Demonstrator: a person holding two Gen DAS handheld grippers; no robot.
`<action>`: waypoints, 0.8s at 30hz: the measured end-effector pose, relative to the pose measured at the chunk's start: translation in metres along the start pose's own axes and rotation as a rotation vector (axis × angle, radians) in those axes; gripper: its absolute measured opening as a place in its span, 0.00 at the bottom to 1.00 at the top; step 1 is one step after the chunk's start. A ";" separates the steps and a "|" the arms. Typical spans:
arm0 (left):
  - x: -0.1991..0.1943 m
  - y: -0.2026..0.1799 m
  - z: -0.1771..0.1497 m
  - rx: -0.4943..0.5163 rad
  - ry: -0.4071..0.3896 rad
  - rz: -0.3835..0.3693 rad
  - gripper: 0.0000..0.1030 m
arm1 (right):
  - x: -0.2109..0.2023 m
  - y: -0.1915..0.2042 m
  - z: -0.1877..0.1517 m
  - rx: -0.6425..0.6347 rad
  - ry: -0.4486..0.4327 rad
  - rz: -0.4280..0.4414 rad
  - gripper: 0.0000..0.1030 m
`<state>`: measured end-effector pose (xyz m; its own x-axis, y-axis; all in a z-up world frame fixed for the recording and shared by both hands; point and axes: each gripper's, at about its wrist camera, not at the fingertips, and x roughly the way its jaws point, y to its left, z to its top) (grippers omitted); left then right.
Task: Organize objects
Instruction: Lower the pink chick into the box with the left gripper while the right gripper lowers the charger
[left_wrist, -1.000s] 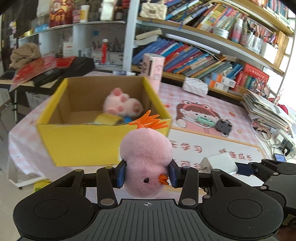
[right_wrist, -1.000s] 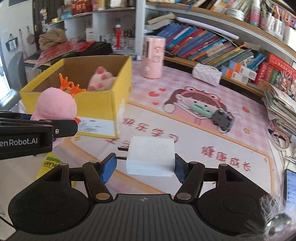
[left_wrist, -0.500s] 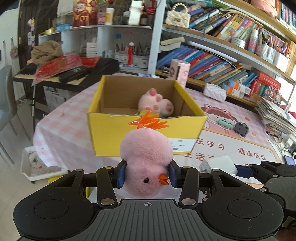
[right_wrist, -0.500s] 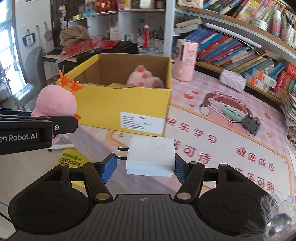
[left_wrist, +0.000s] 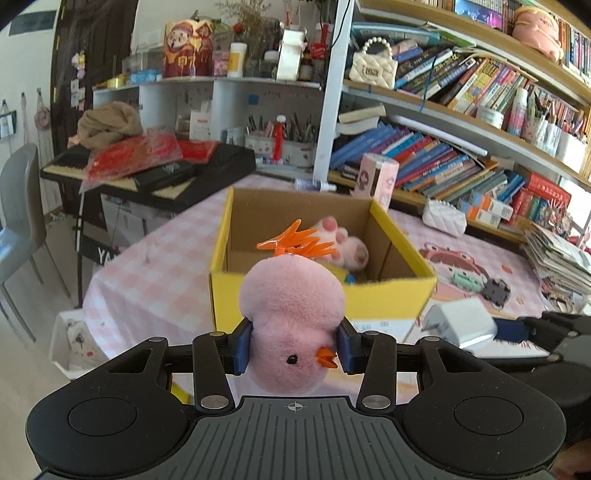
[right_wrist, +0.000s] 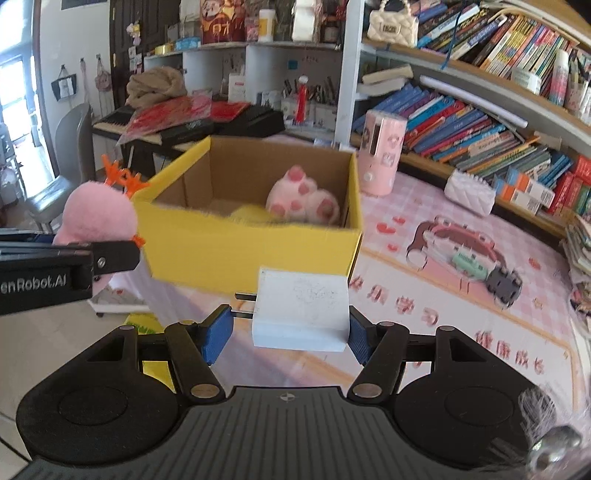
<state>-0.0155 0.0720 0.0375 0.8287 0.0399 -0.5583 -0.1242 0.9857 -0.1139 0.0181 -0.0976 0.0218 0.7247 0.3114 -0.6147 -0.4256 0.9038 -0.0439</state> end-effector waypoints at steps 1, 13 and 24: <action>0.002 0.000 0.004 0.003 -0.007 0.003 0.41 | 0.001 -0.002 0.005 0.001 -0.012 -0.001 0.60; 0.053 -0.008 0.044 -0.003 -0.038 0.063 0.41 | 0.043 -0.032 0.073 -0.047 -0.110 0.015 0.60; 0.113 -0.023 0.056 0.024 0.045 0.112 0.41 | 0.097 -0.050 0.103 -0.132 -0.099 0.071 0.60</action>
<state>0.1115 0.0627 0.0231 0.7848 0.1428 -0.6031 -0.2010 0.9791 -0.0297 0.1656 -0.0825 0.0451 0.7373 0.4062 -0.5398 -0.5404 0.8341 -0.1104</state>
